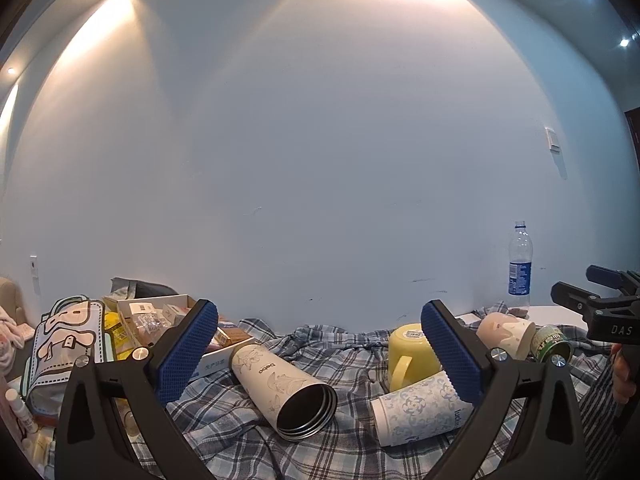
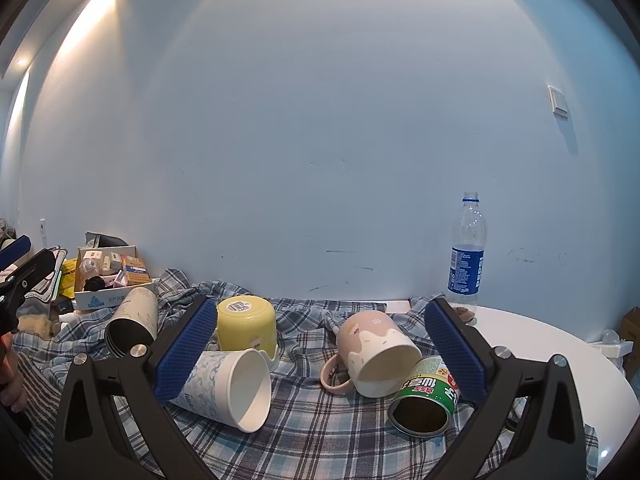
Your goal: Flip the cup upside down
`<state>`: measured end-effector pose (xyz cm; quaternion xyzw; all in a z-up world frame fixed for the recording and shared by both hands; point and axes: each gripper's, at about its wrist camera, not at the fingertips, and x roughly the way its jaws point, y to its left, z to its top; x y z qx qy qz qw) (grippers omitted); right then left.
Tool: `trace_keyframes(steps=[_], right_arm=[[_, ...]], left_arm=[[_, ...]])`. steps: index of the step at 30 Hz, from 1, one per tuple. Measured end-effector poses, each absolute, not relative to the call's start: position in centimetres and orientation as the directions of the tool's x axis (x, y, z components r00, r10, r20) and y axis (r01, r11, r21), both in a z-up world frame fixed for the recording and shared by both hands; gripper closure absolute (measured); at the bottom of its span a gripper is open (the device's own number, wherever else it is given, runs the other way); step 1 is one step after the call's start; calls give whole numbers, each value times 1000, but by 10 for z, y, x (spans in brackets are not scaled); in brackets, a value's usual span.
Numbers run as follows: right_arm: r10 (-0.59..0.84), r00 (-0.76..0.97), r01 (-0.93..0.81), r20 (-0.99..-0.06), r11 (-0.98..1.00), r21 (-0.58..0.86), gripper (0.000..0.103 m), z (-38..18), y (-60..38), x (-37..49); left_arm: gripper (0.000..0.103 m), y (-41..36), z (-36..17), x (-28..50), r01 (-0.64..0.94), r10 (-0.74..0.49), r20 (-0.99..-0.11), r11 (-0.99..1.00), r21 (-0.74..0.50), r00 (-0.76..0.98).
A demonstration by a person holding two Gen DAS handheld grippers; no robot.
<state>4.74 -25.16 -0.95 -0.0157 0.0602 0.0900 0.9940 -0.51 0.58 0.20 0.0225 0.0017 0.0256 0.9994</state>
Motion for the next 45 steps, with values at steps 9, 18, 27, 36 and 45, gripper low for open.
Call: trace_keyframes(steps=[9, 18, 27, 36, 45], right_arm=[[162, 979, -165, -124, 986, -7, 0, -10, -254, 48], [170, 979, -171, -115, 985, -5, 0, -10, -255, 47], [168, 979, -170, -112, 985, -11, 0, -10, -253, 47], [162, 983, -164, -89, 986, -13, 0, -8, -253, 44], [175, 981, -179, -88, 983, -44, 0, -8, -248, 40]], left_arm=[[0, 24, 4, -4, -62, 61, -17, 997, -50, 998], [0, 23, 4, -8, -52, 52, 1, 997, -55, 999], [0, 25, 4, -6, -51, 50, -16, 996, -71, 999], [0, 23, 3, -6, -54, 54, -16, 997, -54, 998], [0, 14, 4, -13, -20, 20, 17, 1000, -19, 1000]])
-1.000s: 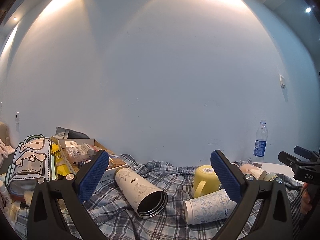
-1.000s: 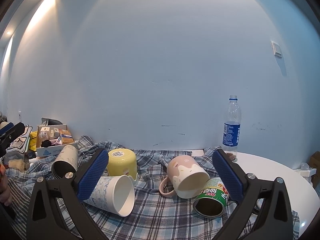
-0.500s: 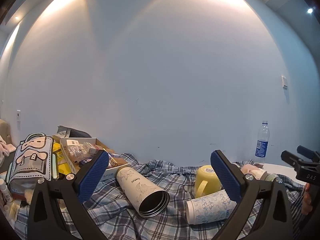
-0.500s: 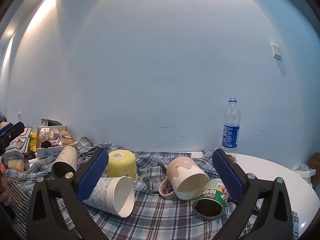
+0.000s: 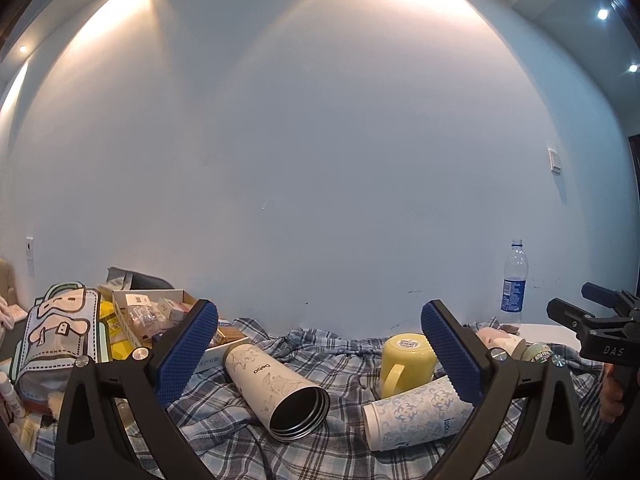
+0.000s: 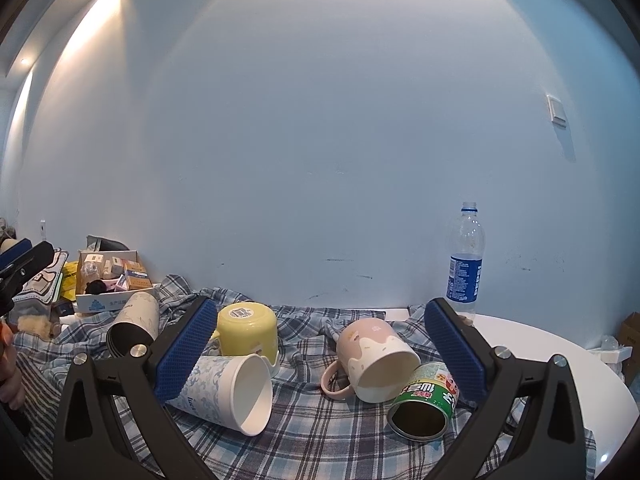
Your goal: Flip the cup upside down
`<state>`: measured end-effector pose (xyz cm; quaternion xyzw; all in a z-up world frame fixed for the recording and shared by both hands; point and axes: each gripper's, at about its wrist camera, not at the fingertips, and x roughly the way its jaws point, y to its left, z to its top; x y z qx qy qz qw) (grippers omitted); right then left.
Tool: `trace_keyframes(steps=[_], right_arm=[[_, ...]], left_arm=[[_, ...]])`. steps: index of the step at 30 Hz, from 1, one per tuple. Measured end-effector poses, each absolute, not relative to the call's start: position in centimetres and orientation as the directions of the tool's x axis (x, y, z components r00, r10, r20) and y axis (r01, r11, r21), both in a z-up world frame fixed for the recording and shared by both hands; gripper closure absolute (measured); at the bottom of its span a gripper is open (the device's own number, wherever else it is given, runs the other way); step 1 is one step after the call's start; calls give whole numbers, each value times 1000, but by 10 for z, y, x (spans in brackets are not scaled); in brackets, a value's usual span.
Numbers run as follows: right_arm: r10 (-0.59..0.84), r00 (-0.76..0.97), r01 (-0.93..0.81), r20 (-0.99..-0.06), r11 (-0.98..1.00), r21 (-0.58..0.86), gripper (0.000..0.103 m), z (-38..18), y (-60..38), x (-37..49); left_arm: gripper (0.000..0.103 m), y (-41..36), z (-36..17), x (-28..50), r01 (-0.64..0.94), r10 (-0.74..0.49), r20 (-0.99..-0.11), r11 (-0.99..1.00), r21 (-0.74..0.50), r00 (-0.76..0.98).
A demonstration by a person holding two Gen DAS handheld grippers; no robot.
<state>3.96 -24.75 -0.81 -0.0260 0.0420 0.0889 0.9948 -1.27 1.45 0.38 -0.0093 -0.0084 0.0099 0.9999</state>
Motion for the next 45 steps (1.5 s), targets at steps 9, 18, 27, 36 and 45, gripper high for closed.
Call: trace_keyframes(steps=[9, 18, 27, 36, 45], right_arm=[[210, 969, -217, -129, 975, -46, 4, -10, -245, 45], [203, 970, -210, -132, 977, -47, 4, -11, -245, 45], [199, 970, -205, -136, 978, -34, 4, -11, -246, 46], [194, 969, -199, -152, 980, -19, 4, -12, -250, 50], [179, 961, -195, -210, 979, -56, 9, -15, -244, 56]], left_arm=[[0, 16, 2, -1, 10, -12, -44, 999, -32, 999], [0, 17, -1, 6, 42, -45, -71, 998, -42, 996], [0, 22, -5, 25, 46, -51, -174, 998, -35, 983], [19, 21, -20, 75, 49, -26, -452, 998, 39, 892], [74, 3, -56, 113, 76, -17, -653, 995, 62, 757]])
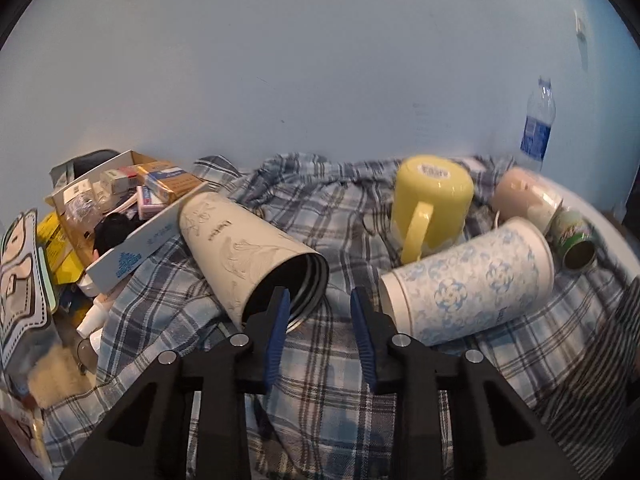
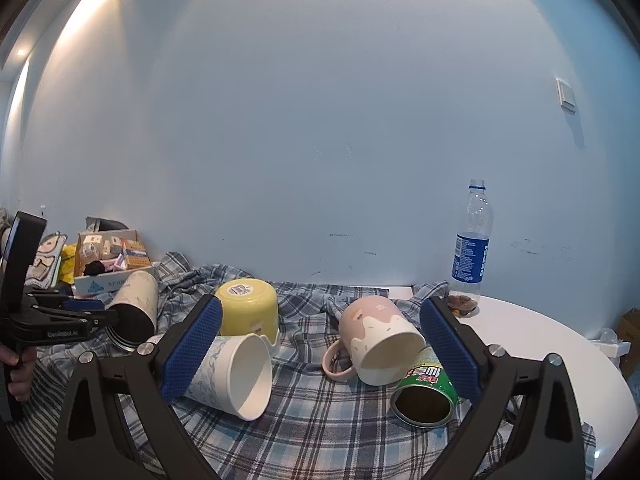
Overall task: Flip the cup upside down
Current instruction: 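Lower the right gripper onto the blue-and-white paper cup's rim and grasp it, then lift the paper cup with the right gripper and tilt it upright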
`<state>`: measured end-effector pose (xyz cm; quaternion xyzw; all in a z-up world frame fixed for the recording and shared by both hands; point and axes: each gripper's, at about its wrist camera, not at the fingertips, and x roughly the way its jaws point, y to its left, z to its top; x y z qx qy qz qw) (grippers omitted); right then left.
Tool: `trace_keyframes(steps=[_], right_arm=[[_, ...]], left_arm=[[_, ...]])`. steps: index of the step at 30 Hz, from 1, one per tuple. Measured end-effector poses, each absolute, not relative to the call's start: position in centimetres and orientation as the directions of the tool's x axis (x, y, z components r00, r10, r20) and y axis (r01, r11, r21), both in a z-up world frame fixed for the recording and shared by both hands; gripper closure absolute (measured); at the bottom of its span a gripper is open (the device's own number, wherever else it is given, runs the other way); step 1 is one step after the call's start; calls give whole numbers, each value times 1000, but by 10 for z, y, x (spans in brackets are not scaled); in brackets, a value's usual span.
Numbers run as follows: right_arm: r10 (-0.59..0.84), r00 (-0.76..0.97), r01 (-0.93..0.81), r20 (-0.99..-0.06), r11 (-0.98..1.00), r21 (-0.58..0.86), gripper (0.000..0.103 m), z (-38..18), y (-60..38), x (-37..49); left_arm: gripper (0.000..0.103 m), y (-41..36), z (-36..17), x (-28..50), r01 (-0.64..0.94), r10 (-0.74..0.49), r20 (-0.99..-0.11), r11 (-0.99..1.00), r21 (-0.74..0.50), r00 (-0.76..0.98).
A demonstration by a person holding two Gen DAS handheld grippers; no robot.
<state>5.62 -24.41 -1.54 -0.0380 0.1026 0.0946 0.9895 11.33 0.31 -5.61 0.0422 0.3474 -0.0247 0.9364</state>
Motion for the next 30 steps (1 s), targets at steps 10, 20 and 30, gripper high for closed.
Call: trace_keyframes(steps=[10, 20, 30], right_arm=[[253, 840, -296, -481, 955, -16, 87, -40, -240, 96], [248, 814, -375, -525, 915, -150, 88, -54, -208, 86], [196, 786, -335, -586, 932, -137, 88, -57, -213, 98]], left_arm=[[92, -19, -83, 143, 84, 18, -787, 993, 89, 617], [92, -30, -80, 130, 238, -140, -764, 971, 19, 630], [92, -97, -67, 80, 451, -260, -784, 892, 30, 564]])
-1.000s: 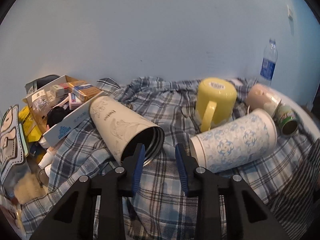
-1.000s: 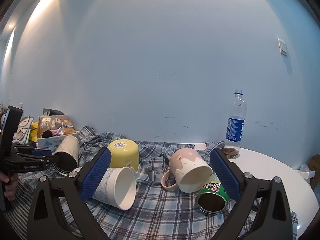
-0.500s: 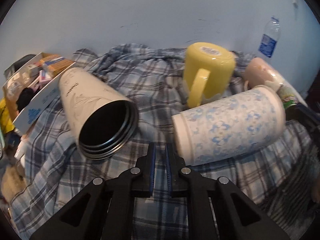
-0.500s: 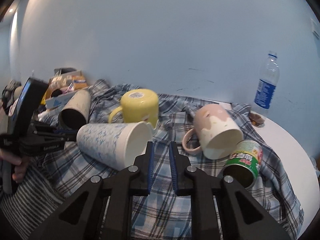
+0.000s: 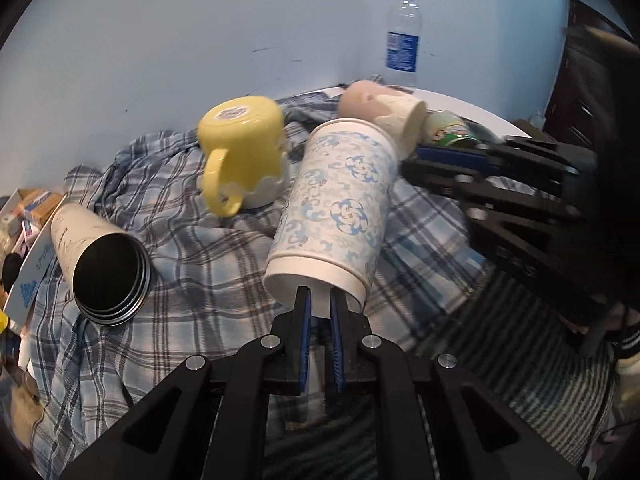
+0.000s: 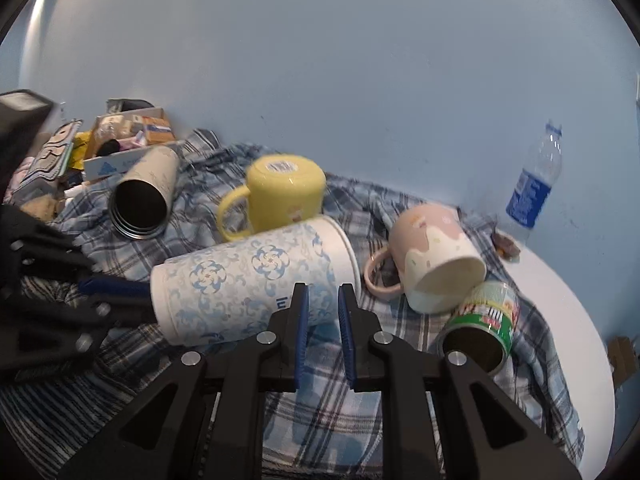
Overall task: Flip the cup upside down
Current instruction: 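Lift the paper cup with the right gripper and tilt it upright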
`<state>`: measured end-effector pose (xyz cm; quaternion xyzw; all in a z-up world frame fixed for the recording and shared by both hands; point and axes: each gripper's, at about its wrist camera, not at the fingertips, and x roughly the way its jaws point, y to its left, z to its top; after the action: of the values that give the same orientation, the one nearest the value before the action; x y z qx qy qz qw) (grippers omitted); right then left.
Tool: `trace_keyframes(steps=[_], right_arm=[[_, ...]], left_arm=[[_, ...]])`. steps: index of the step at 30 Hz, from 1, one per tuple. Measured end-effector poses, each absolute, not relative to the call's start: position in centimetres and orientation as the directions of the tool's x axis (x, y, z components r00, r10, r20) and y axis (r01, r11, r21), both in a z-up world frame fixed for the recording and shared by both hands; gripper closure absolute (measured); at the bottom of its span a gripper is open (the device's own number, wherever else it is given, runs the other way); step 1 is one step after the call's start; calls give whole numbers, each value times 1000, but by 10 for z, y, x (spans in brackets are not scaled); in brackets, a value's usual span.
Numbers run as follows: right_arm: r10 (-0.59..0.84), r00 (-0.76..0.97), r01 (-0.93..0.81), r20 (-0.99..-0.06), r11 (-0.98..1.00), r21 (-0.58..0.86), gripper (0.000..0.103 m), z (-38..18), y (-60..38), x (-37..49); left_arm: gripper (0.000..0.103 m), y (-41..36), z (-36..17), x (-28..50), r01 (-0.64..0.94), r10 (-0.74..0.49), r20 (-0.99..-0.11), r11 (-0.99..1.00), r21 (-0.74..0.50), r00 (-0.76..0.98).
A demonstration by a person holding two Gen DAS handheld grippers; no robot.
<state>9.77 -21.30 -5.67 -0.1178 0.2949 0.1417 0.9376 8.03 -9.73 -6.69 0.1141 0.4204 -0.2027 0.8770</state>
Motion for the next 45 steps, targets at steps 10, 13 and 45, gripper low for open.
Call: trace_keyframes(steps=[10, 13, 45], right_arm=[[177, 743, -296, -645, 952, -81, 88, -65, -223, 109], [198, 719, -314, -666, 948, -57, 88, -68, -224, 112], [259, 747, -331, -613, 944, -5, 88, -54, -226, 100]], left_arm=[[92, -56, -48, 100, 294, -154, -741, 954, 61, 653], [92, -54, -51, 117, 308, -145, -727, 946, 96, 671], [92, -65, -31, 68, 356, -290, -514, 934, 33, 808]])
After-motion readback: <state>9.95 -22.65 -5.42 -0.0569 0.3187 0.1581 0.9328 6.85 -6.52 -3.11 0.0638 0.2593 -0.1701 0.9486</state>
